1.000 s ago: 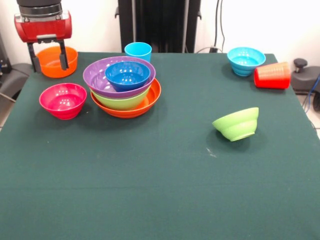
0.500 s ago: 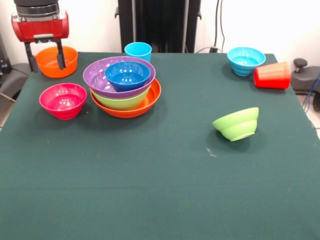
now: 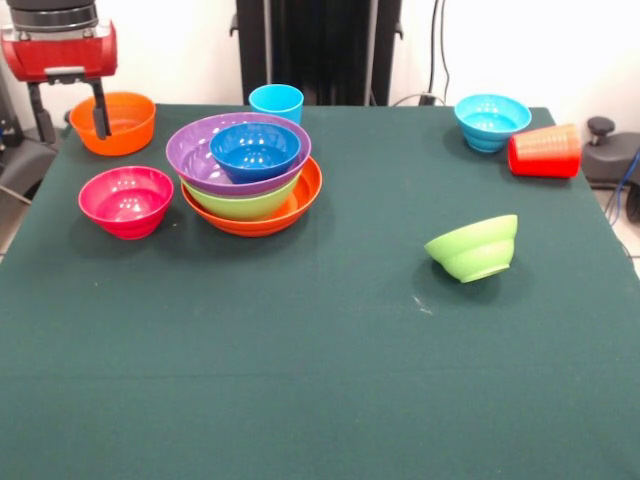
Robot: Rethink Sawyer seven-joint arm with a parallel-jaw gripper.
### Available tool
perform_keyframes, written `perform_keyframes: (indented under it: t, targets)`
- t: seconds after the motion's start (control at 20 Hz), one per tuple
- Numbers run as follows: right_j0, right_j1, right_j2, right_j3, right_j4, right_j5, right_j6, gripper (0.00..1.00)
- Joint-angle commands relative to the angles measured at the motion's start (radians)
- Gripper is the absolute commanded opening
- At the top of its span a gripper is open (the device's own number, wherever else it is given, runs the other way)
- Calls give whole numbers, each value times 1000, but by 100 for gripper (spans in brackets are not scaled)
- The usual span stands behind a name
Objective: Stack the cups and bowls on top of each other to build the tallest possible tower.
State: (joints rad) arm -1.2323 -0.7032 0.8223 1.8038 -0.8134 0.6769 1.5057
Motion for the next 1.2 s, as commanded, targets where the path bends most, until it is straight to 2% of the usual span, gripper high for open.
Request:
perform_keyframes:
  t: [0.05, 0.5, 0.9, 1.2]
  targets:
    - [27, 42, 10, -57, -48, 41, -246, 100]
    - [52, 51, -4, -67, -46, 39, -200, 100]
    - [45, 29, 15, -59, -16, 60, -213, 100]
    - [41, 31, 16, -60, -27, 57, -229, 100]
